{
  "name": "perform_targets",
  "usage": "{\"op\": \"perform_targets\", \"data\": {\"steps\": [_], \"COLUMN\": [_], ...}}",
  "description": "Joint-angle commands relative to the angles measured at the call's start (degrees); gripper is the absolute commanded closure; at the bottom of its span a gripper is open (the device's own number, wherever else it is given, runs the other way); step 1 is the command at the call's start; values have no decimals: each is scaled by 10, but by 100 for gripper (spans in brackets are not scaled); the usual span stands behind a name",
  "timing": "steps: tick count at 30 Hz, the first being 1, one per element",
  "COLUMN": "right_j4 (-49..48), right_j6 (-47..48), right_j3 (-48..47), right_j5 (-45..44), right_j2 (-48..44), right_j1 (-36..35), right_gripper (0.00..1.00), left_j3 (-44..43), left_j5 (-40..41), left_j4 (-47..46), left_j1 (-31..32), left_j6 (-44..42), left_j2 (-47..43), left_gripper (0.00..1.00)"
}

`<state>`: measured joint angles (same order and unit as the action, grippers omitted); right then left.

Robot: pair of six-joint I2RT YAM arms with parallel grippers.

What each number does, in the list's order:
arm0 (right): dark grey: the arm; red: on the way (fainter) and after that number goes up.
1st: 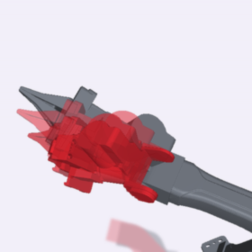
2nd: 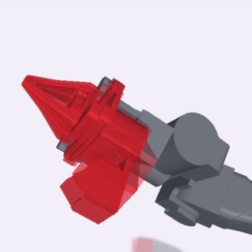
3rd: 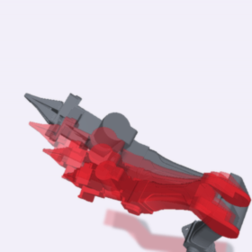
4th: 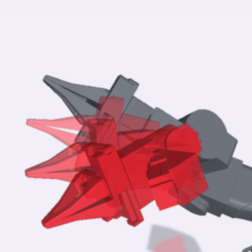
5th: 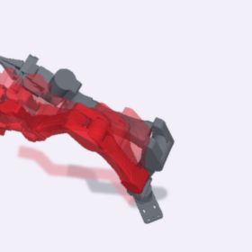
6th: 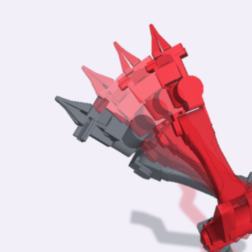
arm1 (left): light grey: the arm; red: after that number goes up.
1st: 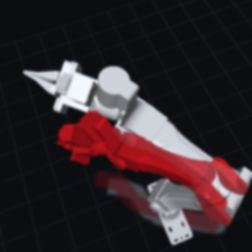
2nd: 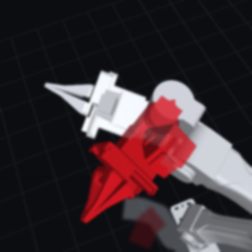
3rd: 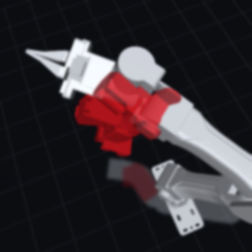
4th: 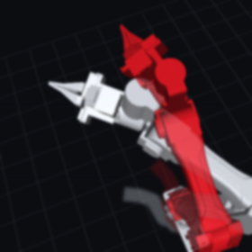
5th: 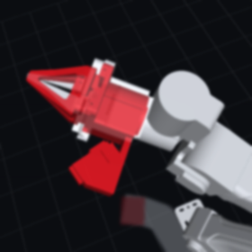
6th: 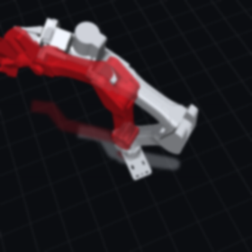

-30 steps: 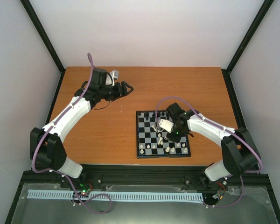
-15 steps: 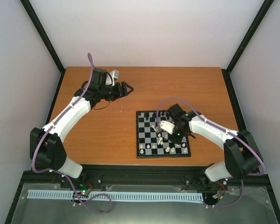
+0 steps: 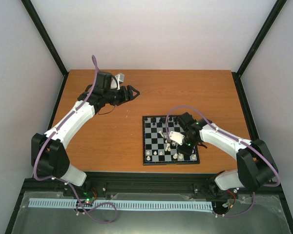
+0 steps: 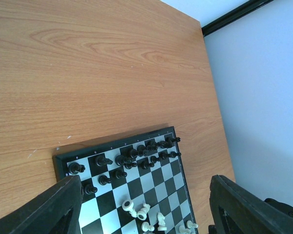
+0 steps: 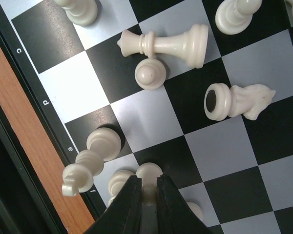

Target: Set up the chess pieces on the board

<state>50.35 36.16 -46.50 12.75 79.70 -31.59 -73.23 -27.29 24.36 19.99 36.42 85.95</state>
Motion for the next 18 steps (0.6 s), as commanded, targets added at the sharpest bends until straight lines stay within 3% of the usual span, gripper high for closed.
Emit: {"op": "perform_targets", "data": {"steps": [1,10,18], "right_j4": [-8,-29,-27], "right_j6": [1,-12,-16], "right_j3": [4,1,-1], "right_j5": [7,-21,-17], "right_j2": [-2,13,3], "right_j1": [-3,-3,-3], "right_gripper": [93,91,77], "left_j3": [-19,-19,-19], "left_j5": [-9,-13,-15], "left_j4": [-1,-1,-1], "left_j1": [-2,-2,-2], "left_j6": [-8,-8,-7], "left_j2": [-6,-4,-3], "left_gripper": [27,27,27]}}
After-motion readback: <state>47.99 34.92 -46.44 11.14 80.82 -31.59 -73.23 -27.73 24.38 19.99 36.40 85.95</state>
